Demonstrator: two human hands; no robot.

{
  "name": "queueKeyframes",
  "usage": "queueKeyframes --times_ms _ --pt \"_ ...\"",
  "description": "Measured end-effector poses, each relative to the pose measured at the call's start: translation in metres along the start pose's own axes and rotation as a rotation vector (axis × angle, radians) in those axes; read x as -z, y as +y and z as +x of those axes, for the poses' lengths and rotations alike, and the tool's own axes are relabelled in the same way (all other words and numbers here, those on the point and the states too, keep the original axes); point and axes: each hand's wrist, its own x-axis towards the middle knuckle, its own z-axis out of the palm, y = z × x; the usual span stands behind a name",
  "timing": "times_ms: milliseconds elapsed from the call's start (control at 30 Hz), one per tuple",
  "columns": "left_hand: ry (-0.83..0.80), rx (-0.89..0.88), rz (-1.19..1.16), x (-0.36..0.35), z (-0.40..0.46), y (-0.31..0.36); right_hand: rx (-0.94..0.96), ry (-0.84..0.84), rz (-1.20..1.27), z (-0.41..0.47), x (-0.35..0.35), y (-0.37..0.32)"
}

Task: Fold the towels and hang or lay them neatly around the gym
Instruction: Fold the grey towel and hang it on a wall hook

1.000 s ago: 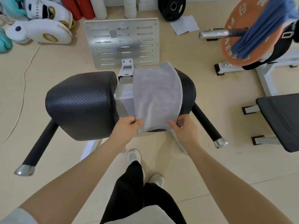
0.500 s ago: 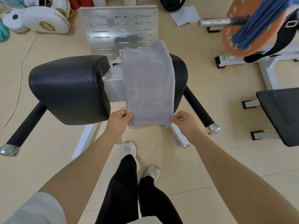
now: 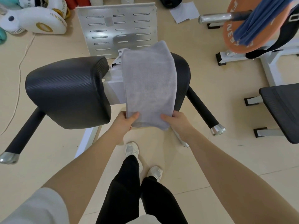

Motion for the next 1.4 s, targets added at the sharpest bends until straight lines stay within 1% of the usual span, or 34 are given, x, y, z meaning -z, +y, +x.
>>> queueKeyframes --times_ms 100,200,300,367,467,567,633,733,833,1000,1067,1133,1200,1267,1300,1333,1400 --pt "-0.088 0.016 -0.017 -0.002 -0.013 0.005 0.028 -0.074 0.024 -0.016 0.006 -0.004" --pt "-0.161 0.072 -0.16 -0.005 -0.031 0.008 0.054 -0.023 0.035 -0.034 0.016 0.0" --pt "-0.168 0.059 -0.212 -0.007 -0.056 0.004 0.064 -0.001 0.119 -0.059 0.026 0.0" --pt "-0.152 0.019 -0.246 -0.007 -0.073 0.003 0.104 -0.003 0.117 -0.077 0.031 -0.005" --pt "-0.117 -0.097 -0.303 -0.001 -0.094 0.011 0.195 -0.022 0.064 -0.098 0.036 -0.019" --pt "-0.129 -0.199 -0.273 0.005 -0.11 0.036 0.201 -0.07 0.146 -0.108 0.04 -0.049" --pt "-0.169 -0.169 -0.323 0.009 -0.116 0.059 0.188 -0.108 0.269 -0.109 0.043 -0.072" --pt "-0.272 -0.106 -0.503 0.02 -0.112 0.089 0.184 -0.178 0.431 -0.096 0.049 -0.099" --pt "-0.311 -0.107 -0.627 0.028 -0.1 0.116 0.19 -0.121 0.448 -0.074 0.046 -0.123" --pt "-0.289 -0.136 -0.644 0.035 -0.067 0.169 0.233 -0.034 0.398 -0.036 0.042 -0.174" --pt "-0.261 -0.15 -0.557 0.04 -0.048 0.19 0.262 0.045 0.35 -0.018 0.04 -0.193" --pt "-0.146 -0.129 -0.358 0.042 -0.028 0.204 0.266 0.125 0.245 0.0 0.034 -0.206" --pt "-0.002 -0.041 -0.097 0.042 -0.007 0.211 0.227 0.176 0.06 0.017 0.026 -0.208" --pt "0.096 0.026 0.241 0.041 0.009 0.213 0.179 0.222 -0.193 0.026 0.022 -0.202" --pt "0.114 0.025 0.386 0.041 0.016 0.212 0.179 0.259 -0.297 0.027 0.022 -0.199" --pt "0.11 -0.004 0.476 0.04 0.022 0.211 0.184 0.285 -0.368 0.027 0.023 -0.197" --pt "0.077 -0.066 0.557 0.038 0.033 0.211 0.155 0.296 -0.435 0.025 0.026 -0.193"
